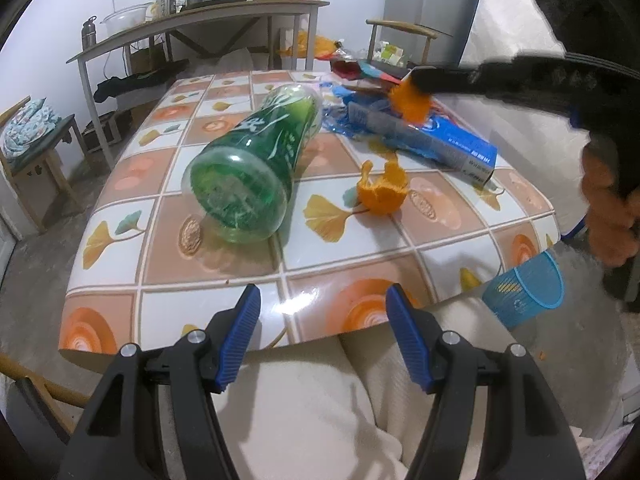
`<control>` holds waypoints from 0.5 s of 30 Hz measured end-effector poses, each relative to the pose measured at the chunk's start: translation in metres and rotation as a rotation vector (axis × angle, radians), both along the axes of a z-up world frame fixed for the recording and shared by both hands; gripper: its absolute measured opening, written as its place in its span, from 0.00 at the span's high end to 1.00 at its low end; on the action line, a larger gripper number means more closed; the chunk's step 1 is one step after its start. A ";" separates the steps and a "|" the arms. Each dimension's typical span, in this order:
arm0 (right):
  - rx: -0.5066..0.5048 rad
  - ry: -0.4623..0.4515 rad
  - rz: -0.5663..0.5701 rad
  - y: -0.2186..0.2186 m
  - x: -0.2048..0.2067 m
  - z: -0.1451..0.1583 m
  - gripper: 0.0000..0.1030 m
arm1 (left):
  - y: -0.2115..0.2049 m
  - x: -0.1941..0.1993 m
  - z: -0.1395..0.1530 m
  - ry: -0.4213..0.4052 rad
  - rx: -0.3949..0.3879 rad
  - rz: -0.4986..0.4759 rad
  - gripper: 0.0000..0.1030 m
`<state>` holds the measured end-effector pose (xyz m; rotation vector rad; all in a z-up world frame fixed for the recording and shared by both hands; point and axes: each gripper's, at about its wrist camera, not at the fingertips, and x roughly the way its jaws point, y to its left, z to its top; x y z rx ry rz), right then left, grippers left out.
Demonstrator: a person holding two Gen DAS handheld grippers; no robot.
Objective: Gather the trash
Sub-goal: 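Close the left tool on the orange peel on the table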
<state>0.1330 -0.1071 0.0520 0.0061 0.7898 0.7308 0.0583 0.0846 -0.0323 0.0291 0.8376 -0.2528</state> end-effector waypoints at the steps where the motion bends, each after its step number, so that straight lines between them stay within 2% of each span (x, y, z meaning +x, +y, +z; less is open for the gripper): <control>1: -0.018 0.027 0.007 0.004 0.003 -0.011 0.95 | 0.000 0.001 0.000 -0.003 -0.006 -0.003 0.39; 2: -0.037 0.052 0.010 0.007 0.006 -0.021 0.95 | -0.001 0.002 0.000 -0.004 -0.015 -0.007 0.39; 5: -0.049 0.142 0.003 0.006 0.010 -0.045 0.76 | -0.003 0.005 -0.003 0.000 -0.032 -0.012 0.39; 7: -0.002 0.168 -0.014 -0.005 0.009 -0.046 0.72 | -0.004 0.008 -0.004 0.005 -0.054 -0.017 0.39; 9: 0.040 0.164 -0.038 -0.016 0.009 -0.041 0.64 | -0.006 0.011 -0.003 0.003 -0.088 -0.028 0.39; 15: 0.108 0.164 -0.121 -0.047 0.007 -0.033 0.62 | -0.019 0.034 0.005 -0.020 -0.213 -0.057 0.39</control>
